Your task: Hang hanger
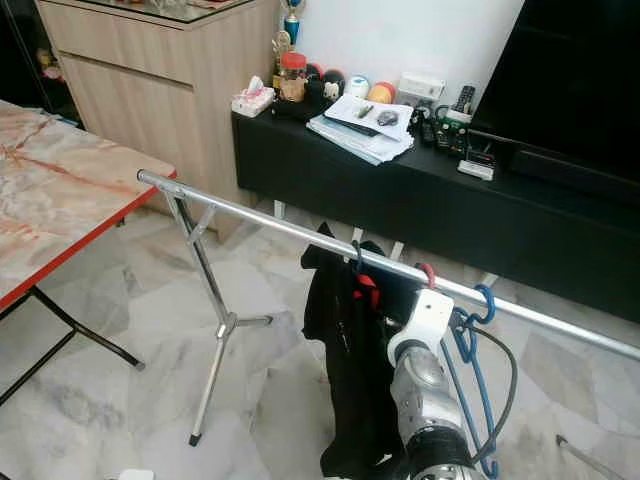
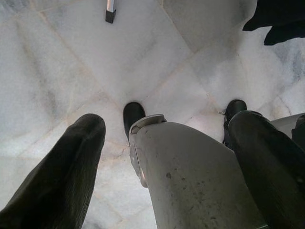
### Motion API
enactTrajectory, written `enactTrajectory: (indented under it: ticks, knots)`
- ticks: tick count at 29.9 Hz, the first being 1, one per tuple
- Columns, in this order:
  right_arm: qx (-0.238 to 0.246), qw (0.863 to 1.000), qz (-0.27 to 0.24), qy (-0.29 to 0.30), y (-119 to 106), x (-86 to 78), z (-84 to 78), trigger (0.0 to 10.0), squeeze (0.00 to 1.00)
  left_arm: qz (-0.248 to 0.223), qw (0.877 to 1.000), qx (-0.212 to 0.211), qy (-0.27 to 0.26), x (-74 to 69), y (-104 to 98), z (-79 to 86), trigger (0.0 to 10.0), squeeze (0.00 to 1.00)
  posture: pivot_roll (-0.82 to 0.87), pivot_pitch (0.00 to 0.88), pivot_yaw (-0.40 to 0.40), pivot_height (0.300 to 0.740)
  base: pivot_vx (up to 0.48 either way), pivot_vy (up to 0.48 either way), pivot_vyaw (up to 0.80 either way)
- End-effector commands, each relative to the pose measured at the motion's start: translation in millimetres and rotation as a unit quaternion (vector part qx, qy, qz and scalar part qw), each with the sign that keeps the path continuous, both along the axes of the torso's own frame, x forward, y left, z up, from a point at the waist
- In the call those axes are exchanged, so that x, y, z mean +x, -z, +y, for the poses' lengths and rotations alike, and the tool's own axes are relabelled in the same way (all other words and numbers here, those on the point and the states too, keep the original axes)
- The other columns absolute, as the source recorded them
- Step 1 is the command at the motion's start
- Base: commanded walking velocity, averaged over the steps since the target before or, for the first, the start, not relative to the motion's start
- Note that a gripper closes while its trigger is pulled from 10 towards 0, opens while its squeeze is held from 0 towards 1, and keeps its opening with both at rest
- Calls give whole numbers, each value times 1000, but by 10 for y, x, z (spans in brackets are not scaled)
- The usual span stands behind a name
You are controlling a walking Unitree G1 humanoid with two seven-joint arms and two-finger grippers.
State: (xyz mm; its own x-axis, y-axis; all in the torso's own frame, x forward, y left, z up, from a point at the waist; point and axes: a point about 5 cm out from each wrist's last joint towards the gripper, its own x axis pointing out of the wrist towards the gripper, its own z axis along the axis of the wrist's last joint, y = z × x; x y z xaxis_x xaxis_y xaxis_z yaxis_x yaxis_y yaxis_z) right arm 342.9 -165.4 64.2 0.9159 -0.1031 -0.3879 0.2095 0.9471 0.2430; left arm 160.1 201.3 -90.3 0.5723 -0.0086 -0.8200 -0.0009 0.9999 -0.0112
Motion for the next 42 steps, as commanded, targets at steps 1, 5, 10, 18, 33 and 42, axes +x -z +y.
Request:
enactTrajectory:
  ticks: [1,5,10,18,33,42]
  knots:
    - [3,1000,-3,5,-25,4,-32,10000,1000,31,999,-6,7,-153,74,-55,10000,0,53,102,-95,740,0,0,0]
    - [-17,1000,-3,-13,-37,7,-17,10000,0,31,999,-6,6,-156,74,-47,10000,0,53,103,-96,740,0,0,0]
    - [-51,998,0,-38,-88,34,-33,10000,0,31,999,-7,7,-148,70,-39,10000,0,50,104,-96,740,0,0,0]
    - [-56,993,-16,-104,-270,105,-14,10000,0,23,1000,-8,9,-58,38,-42,10000,0,42,104,-97,740,0,0,0]
    - [-36,990,37,-131,-159,26,2,10000,0,36,999,-3,2,-326,68,229,10000,0,42,107,-96,740,0,0,0]
    - [-76,979,42,-186,-239,32,-190,10000,0,33,999,-3,6,-233,31,269,10000,0,34,107,-95,740,0,0,0]
